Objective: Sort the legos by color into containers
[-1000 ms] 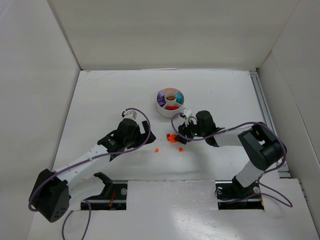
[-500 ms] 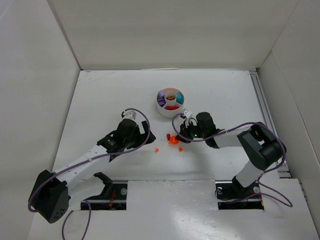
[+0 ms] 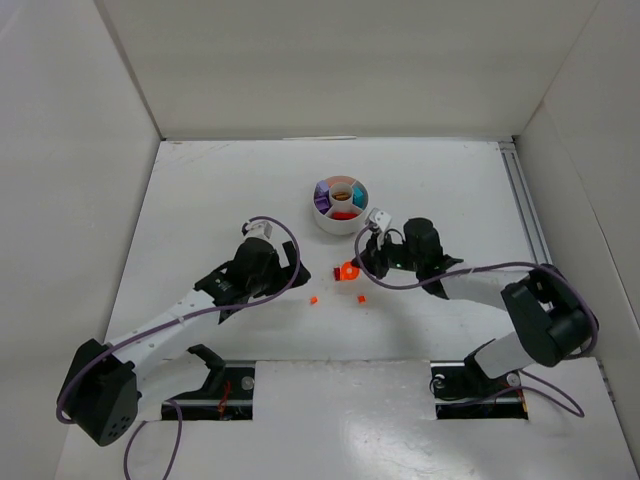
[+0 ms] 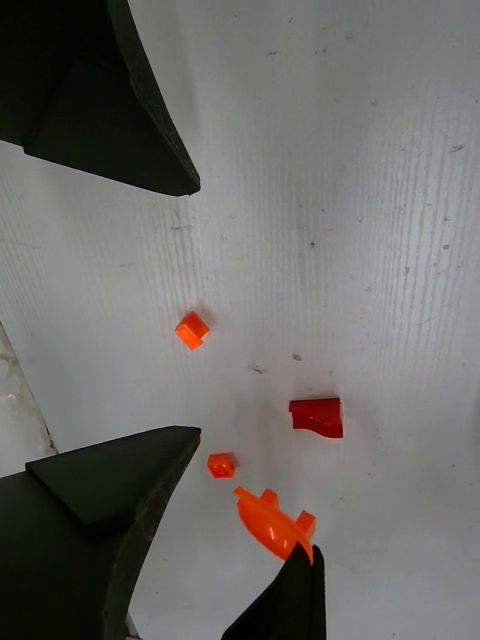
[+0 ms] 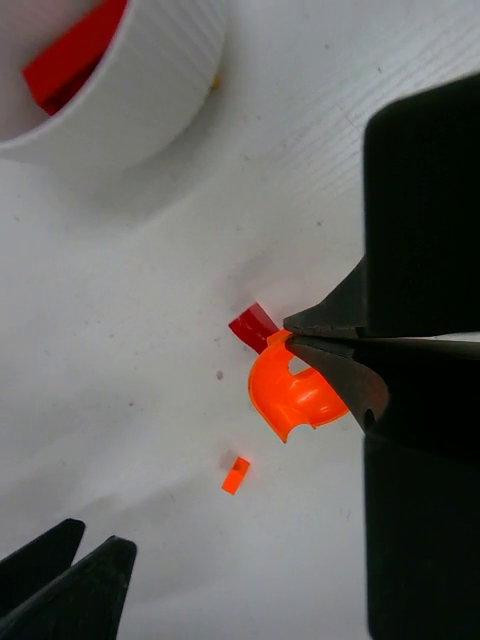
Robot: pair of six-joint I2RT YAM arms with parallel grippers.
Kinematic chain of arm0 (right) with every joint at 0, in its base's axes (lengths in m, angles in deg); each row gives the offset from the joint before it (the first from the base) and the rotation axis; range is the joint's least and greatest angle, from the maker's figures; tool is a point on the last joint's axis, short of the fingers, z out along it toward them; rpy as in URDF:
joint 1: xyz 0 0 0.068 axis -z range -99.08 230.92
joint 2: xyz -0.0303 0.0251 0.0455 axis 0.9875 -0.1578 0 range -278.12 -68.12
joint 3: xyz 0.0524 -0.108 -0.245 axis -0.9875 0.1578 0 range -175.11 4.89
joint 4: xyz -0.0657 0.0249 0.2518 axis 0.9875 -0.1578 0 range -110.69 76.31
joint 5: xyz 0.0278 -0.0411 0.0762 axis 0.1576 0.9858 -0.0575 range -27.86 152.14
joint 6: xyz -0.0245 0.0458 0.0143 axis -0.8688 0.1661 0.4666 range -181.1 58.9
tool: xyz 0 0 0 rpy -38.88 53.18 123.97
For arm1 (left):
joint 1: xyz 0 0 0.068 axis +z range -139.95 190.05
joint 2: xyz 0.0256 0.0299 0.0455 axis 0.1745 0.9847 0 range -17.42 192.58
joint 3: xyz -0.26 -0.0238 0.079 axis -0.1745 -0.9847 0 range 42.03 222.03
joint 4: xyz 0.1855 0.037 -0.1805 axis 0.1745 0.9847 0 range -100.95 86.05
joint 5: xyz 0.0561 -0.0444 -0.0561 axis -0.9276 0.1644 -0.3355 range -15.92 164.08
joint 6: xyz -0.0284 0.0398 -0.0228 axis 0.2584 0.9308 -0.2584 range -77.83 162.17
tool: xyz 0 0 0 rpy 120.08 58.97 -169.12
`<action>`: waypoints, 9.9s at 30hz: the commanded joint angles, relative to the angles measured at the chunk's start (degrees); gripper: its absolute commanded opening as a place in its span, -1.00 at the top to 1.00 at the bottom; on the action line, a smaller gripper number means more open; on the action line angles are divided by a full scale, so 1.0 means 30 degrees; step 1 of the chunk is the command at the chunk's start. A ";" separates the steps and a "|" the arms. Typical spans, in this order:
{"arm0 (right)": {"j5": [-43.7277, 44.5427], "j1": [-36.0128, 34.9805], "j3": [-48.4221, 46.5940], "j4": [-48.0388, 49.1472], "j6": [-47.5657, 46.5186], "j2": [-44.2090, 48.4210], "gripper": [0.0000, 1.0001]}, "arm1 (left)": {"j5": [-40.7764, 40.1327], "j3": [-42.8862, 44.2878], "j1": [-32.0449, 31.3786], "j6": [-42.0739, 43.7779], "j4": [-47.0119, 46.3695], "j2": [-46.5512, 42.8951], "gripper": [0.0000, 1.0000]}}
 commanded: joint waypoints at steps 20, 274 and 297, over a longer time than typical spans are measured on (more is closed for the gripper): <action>0.5220 0.1897 -1.5577 -0.6758 -1.7466 -0.2969 1.00 | -0.1895 0.4817 0.0109 0.1714 0.0713 0.3420 -0.98; 1.5150 -0.8649 -0.3042 -1.2383 0.2189 0.0015 0.41 | -0.7782 0.6840 -0.5955 0.0397 0.4844 0.1051 -0.97; 1.0818 -0.3117 -1.0653 -1.1621 -0.8355 0.1513 0.70 | -0.6024 0.5611 -0.2768 0.1509 0.3410 0.1342 -1.00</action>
